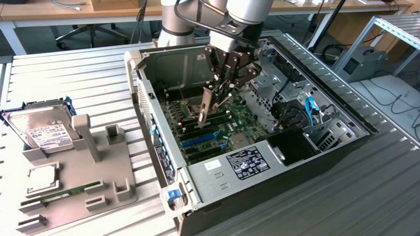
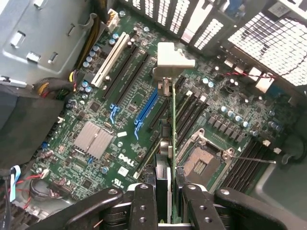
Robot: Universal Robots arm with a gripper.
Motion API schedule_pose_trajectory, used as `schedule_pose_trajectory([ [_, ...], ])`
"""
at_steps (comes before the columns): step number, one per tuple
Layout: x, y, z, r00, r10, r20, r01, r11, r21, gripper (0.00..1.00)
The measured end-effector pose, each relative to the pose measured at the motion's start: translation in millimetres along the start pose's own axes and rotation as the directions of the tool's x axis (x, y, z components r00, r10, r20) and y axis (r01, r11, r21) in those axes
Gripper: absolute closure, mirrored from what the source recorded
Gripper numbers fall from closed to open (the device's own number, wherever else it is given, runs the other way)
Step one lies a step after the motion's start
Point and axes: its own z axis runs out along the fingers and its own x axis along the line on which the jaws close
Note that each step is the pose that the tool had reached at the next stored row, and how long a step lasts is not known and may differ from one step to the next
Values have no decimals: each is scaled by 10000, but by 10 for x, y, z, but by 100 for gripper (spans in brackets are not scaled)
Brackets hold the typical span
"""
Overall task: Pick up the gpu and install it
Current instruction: 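Insert the gpu into the slot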
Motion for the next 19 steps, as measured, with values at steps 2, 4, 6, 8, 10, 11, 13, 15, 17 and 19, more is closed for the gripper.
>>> schedule_pose_trajectory([
  [2,0,0,0,9999,-133,-6,133,9999,-3,74],
  [4,1,-1,0,9996,-272,-11,272,9996,-5,74],
  [6,1,-2,1,9992,-409,-17,409,9992,-8,74],
  [8,2,-2,1,9979,-645,-26,645,9979,-14,74],
  [10,2,-3,1,9969,-790,-32,790,9969,-16,74],
  [11,2,-3,1,9963,-861,-35,861,9963,-18,74],
  [13,2,-3,2,9954,-962,-39,962,9954,-21,74],
  [15,2,-4,7,9972,-751,-32,751,9972,-17,74],
  [17,2,-3,13,9991,-431,-18,431,9991,-9,74],
  [19,2,-4,20,10000,-43,-2,43,10000,-1,74],
])
